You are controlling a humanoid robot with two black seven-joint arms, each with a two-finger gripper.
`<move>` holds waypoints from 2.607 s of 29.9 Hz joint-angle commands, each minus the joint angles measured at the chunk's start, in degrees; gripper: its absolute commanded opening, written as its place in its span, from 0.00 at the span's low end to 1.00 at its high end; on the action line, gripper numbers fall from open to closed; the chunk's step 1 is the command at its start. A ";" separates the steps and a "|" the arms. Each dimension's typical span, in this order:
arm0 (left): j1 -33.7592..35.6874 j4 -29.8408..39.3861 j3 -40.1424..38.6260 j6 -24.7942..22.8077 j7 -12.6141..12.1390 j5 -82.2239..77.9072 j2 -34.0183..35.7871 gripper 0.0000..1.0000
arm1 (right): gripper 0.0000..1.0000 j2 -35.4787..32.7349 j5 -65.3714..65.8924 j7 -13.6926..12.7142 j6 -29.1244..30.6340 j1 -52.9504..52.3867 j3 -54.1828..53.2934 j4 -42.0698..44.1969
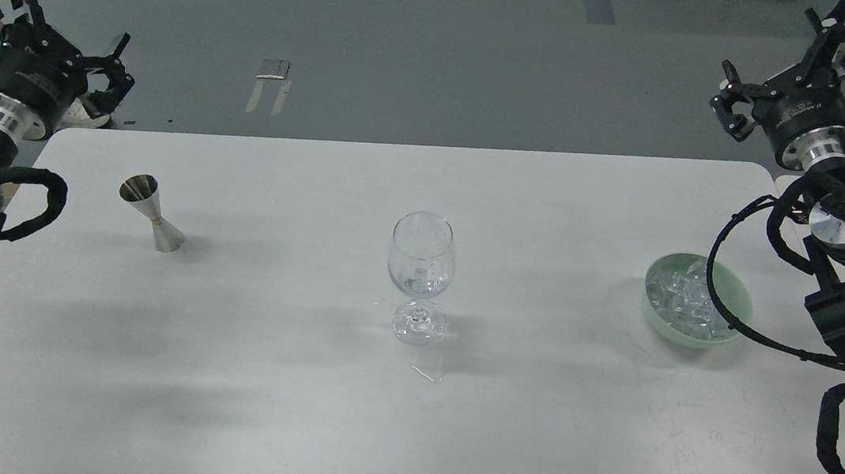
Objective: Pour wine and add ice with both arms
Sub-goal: 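Open the left gripper and lift it up away from the jigger, then swing the right gripper out and bring it toward the ice bowl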
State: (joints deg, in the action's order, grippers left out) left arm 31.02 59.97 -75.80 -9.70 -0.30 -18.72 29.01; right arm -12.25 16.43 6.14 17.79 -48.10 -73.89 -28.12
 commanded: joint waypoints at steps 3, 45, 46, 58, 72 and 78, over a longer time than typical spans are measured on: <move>6.33 -4.68 2.06 -1.02 0.74 -0.36 -0.71 0.98 | 1.00 -0.67 0.00 -0.07 0.05 0.11 0.06 -1.14; 10.47 -16.64 8.21 -4.89 8.04 -3.52 -9.58 0.98 | 1.00 -27.04 51.06 0.19 0.05 -7.71 34.42 -16.97; 10.38 -16.64 8.21 -4.97 8.04 -3.52 -9.50 0.98 | 1.00 -27.13 51.15 0.28 0.23 -7.97 35.38 -17.23; 9.85 -15.84 8.30 -5.06 8.30 -3.52 -10.37 0.98 | 1.00 -27.04 60.12 7.48 0.76 -14.39 52.79 -18.20; 9.85 -15.93 8.39 -4.01 8.30 -3.43 -10.64 0.98 | 0.80 -27.57 63.46 7.31 1.02 -16.50 69.05 -23.20; 9.76 -15.93 8.39 -4.10 8.30 -3.52 -10.64 0.98 | 0.72 -32.84 65.04 3.53 1.28 -16.24 72.57 -33.31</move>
State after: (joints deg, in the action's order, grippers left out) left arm 40.87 44.06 -67.42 -13.77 8.00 -22.21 18.37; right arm -42.95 80.90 11.45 19.03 -64.66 -2.41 -57.31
